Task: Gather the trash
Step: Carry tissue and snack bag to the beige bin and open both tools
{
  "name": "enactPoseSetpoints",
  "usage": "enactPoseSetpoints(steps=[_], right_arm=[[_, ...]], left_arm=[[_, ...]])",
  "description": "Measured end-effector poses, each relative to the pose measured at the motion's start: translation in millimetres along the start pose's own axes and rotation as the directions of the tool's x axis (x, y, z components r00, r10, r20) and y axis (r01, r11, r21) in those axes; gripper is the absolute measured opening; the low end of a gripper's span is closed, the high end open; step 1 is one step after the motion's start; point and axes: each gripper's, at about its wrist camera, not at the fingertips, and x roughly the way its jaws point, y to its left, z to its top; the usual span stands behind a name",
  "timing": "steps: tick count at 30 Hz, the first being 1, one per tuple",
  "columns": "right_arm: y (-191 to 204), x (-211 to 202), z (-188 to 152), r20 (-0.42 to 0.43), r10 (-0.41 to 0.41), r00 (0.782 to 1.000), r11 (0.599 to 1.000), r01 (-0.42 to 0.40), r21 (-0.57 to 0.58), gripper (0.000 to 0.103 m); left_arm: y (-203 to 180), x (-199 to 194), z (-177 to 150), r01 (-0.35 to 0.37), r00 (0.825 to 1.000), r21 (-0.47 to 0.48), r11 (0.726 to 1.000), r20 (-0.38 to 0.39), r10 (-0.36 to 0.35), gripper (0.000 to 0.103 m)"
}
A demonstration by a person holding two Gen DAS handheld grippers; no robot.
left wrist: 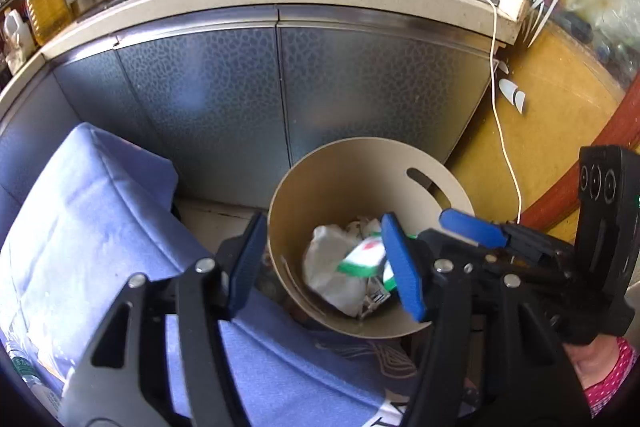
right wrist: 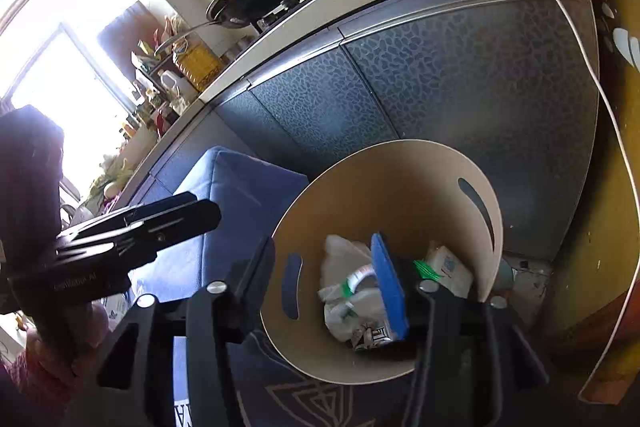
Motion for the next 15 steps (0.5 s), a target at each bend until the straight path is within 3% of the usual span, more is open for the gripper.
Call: enactPoseSetpoints(steps=[8,15], right_arm=[[3.5,-29.5,1.6,0.076,0.016,0.997,0.999,-0.019,0.035,0.052],[49.0,-44.8,-2.4,0.088,0.079,0.993,0.997,-0.077,-0.023,0.053]], left_arm=[[25.6,-38.0,-16.9,0.004,0.999,-0.067,0.998,0.04,-0.002,0.057],[43.6,-81.9,-52.0,-0.014,0.996,-0.118,0.993,0.087,0.024,0.057]])
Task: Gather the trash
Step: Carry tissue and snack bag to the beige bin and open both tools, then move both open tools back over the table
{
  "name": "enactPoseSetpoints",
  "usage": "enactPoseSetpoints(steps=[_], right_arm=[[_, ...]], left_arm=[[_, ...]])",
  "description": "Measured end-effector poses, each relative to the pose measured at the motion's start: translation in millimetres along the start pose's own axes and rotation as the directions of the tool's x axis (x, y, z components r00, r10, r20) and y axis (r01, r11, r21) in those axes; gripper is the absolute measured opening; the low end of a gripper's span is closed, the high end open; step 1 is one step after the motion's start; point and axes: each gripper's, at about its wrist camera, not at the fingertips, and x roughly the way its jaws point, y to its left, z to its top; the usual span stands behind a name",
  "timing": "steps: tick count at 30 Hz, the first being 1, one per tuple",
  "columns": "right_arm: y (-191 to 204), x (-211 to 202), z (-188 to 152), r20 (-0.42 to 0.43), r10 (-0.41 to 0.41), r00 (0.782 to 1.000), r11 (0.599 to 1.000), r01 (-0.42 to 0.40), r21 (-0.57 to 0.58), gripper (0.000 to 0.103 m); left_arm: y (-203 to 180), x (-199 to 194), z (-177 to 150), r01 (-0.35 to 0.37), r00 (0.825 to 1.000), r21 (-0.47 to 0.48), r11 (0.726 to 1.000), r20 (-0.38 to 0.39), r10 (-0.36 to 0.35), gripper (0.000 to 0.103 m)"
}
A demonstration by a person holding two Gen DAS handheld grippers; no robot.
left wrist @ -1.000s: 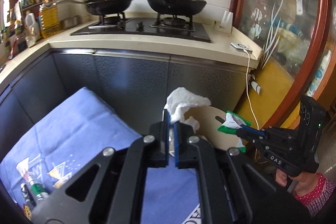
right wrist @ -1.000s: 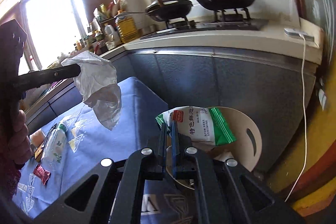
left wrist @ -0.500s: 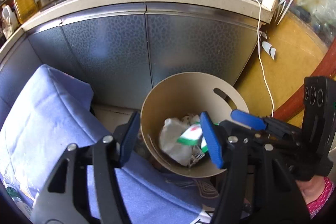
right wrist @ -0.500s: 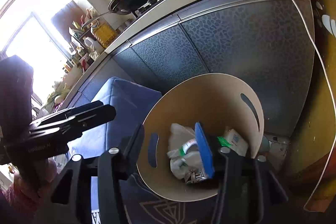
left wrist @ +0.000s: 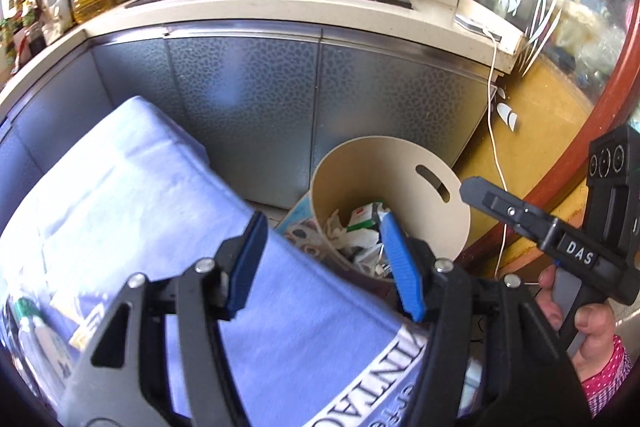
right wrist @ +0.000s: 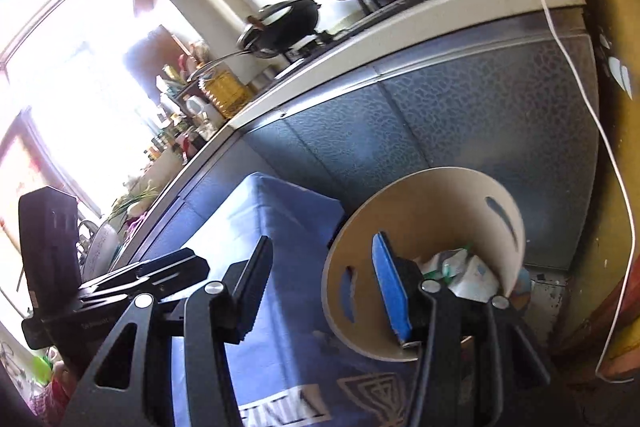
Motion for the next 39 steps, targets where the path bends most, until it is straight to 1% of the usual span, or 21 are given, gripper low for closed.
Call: enactPoseSetpoints(steps=[2,4,8,12,17,24,31,39], right_arm=[[18.9,-0.5,-3.3,0.003,0.005,1.0,0.999,-0.005,-0.034,0.052],[37.9,-1.7,-10.1,0.009,-0.007,1.0,0.997,0.008,-0.073,0.052],[73.1,-5.4,-25.6,0.034,-0.031,0.999,0.992,0.035,-0.124,0.052],[107.6,-7.9,-40.4,0.034,-0.024,0.999,0.985,0.03,-0.17,0.052],[145.6,-3.7,-56.7,0.03,-0.018,0.999,0.976,0.024,-0.215,0.052],[187.5,13.6,-86.2,-0.004,-0.029,1.0,0.965,0.027,-0.261,0.052],[224.3,39.3,-112.4,-0.083,-0.002,0.997,0.951,-0.024,-0.308,0.052],[254.6,59.7,-134.5,-0.149,0.027,0.988,0.931,-0.079,-0.355,0.052]], left_arm=[[7.4,-14.1,-11.0,-0.023,0.999,-0.011,1.0,0.022,0.023,0.057],[14.5,-28.9,-22.0,-0.049,0.998,-0.021,0.999,0.05,0.05,0.057],[31.0,-59.1,-40.9,-0.074,0.991,-0.045,0.996,0.11,0.079,0.057],[47.9,-87.9,-60.0,-0.11,0.979,-0.06,0.992,0.167,0.118,0.057],[77.1,-119.4,-83.6,-0.156,0.963,-0.121,0.98,0.201,0.178,0.057],[120.7,-148.4,-116.7,-0.215,0.943,-0.221,0.951,0.205,0.261,0.057],[162.4,-169.9,-147.2,-0.263,0.927,-0.311,0.913,0.181,0.328,0.057],[196.4,-184.9,-175.5,-0.306,0.908,-0.385,0.871,0.156,0.388,0.057]])
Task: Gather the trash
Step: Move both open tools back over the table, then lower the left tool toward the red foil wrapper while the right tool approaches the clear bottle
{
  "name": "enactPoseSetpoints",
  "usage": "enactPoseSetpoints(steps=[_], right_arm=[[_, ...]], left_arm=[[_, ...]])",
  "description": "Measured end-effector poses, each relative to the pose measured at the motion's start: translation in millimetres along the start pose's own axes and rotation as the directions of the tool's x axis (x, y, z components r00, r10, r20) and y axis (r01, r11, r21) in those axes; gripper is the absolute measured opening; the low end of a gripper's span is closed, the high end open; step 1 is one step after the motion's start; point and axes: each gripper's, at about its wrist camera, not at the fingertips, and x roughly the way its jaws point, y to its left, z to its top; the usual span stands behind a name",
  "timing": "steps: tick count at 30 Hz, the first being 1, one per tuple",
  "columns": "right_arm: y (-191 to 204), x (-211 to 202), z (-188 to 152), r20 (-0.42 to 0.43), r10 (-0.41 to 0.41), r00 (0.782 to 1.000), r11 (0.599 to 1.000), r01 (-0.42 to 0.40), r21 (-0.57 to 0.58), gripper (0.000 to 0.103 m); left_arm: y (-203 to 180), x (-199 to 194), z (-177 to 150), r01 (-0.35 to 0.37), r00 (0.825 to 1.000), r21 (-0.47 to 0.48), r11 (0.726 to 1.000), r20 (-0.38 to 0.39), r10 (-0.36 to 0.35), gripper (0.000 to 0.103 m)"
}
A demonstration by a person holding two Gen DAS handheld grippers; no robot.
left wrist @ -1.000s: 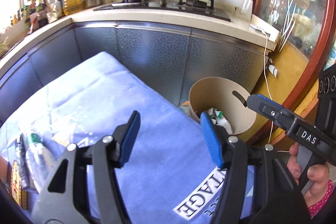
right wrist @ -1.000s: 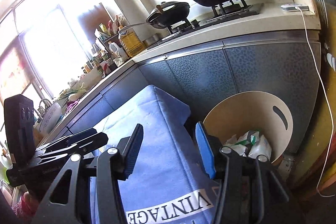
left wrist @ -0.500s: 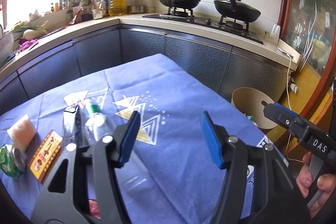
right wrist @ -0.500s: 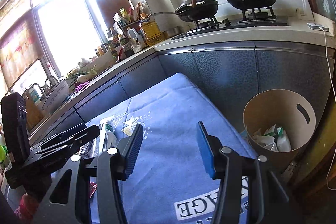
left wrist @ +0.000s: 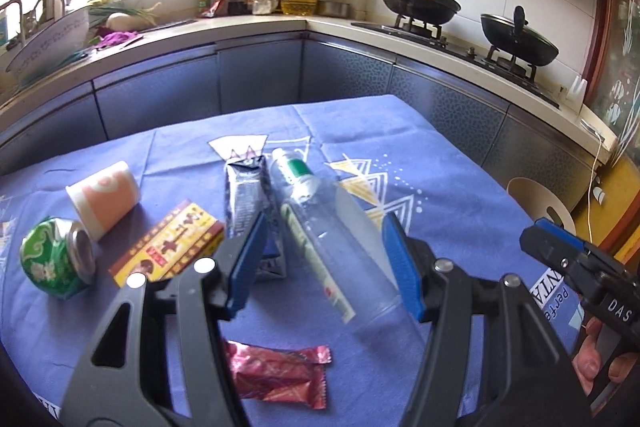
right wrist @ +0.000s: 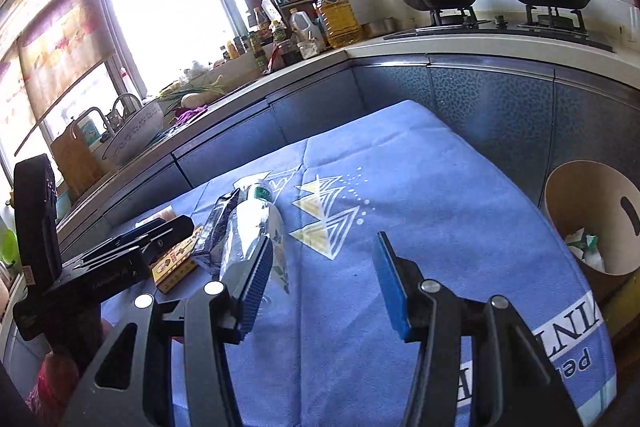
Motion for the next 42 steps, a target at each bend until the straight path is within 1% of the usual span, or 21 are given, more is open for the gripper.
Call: enactPoseSetpoints(steps=[7,14,20,24,32,37,42], right_arm=[[23.9,14.8,-9.7,-0.045,0.032,0.998,0.998,-0.034,-0.045,0.052],[41.9,24.2,-20.9,-0.078,0.068,0.995,0.994,-0.074,-0.077,0.053],[54.4,26.3,-29.0,-0.09,0.09,0.992,0.987,-0.1,-0.123,0.052],[61.0,28.8,-32.1,-0.1,0.098,0.99,0.983,-0.112,-0.144,0.052],[64.3,29.8,-36.7,-0.112,0.109,0.988,0.981,-0.125,-0.149,0.052],[67.3,30.6,-40.5,-0.12,0.112,0.986,0.979,-0.13,-0.155,0.053],[68.4,32.3,-43.4,-0.128,0.114,0.985,0.979,-0.134,-0.157,0.052]], left_arm=[[46.1,-10.0,-18.0,-0.081,0.997,-0.064,0.995,0.002,0.081,0.057],[102.1,-21.1,-42.4,-0.162,0.987,-0.163,0.973,-0.034,0.159,0.057],[130.5,-25.8,-66.2,-0.208,0.977,-0.21,0.955,-0.083,0.195,0.057],[137.3,-25.3,-81.7,-0.221,0.973,-0.22,0.95,-0.122,0.199,0.057],[140.3,-19.3,-109.5,-0.229,0.964,-0.232,0.945,-0.191,0.186,0.057],[135.6,-21.4,-114.5,-0.246,0.96,-0.205,0.947,-0.186,0.209,0.057],[134.7,-21.3,-114.4,-0.253,0.958,-0.199,0.947,-0.189,0.216,0.057]])
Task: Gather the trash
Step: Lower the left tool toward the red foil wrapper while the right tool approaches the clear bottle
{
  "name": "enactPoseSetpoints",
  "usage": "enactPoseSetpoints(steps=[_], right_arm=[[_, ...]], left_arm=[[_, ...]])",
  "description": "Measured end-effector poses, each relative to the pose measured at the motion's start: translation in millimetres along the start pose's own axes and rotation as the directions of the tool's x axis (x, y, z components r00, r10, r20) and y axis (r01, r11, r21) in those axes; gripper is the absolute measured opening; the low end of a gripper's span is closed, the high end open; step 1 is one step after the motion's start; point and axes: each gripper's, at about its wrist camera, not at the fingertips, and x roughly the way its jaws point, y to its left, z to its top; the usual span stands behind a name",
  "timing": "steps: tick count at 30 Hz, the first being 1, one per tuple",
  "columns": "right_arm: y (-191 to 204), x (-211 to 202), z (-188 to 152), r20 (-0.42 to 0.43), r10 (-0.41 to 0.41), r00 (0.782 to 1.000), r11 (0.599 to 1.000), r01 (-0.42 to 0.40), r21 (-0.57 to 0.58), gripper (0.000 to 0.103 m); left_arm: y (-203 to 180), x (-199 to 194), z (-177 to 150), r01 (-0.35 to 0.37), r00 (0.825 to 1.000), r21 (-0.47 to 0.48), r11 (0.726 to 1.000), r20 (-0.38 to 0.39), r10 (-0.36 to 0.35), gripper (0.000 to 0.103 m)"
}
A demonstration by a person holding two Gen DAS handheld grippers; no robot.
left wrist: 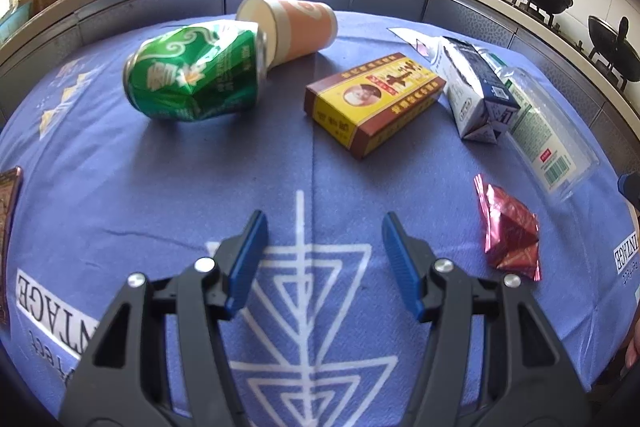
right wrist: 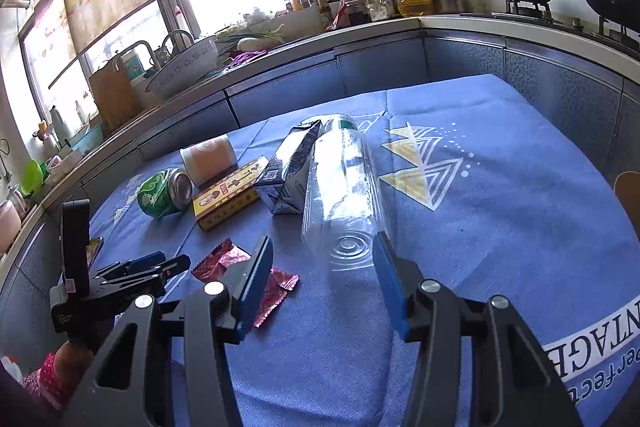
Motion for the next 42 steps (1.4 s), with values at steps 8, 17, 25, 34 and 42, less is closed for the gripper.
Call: enactPoseSetpoints(steps=[8,17,25,34,42], right_arm=[[0.7,3.5,13.4,0.021,-0.006,1.0,1.0,0.007,-0.023,0.052],[5.2,20.1,23.0,-0.003,-0.002,1.0,0.999,0.002,-0.042,0.052],[-0.1,22.6,21.3,-0.015,-0.009,1.0,1.0,0.009,-0.023,0.053],[-2.4,25.1,20.6,-0.024,-0.011,1.0,1.0,0.01,-0.013,0.053],[-1.0,27.5,19.4,-0.028,-0.012,1.0,1.0,0.012,-0.012,0.053]], left_arm=[[-4.2,-6.9,2.9,0.027,1.0,-0.01,1.0,0.003,-0.027,0.057],[-15.5,-22.6,6.0,0.067,0.997,0.002,0.998,0.029,-0.067,0.063],[-18.1,-21.3,5.5,0.074,0.997,-0.002,0.997,0.02,-0.074,0.063],[-14.7,-17.6,3.6,0.074,0.997,-0.014,0.997,0.008,-0.074,0.063],[-14.8,-19.1,2.4,0.088,0.996,-0.02,0.996,0.005,-0.087,0.068]])
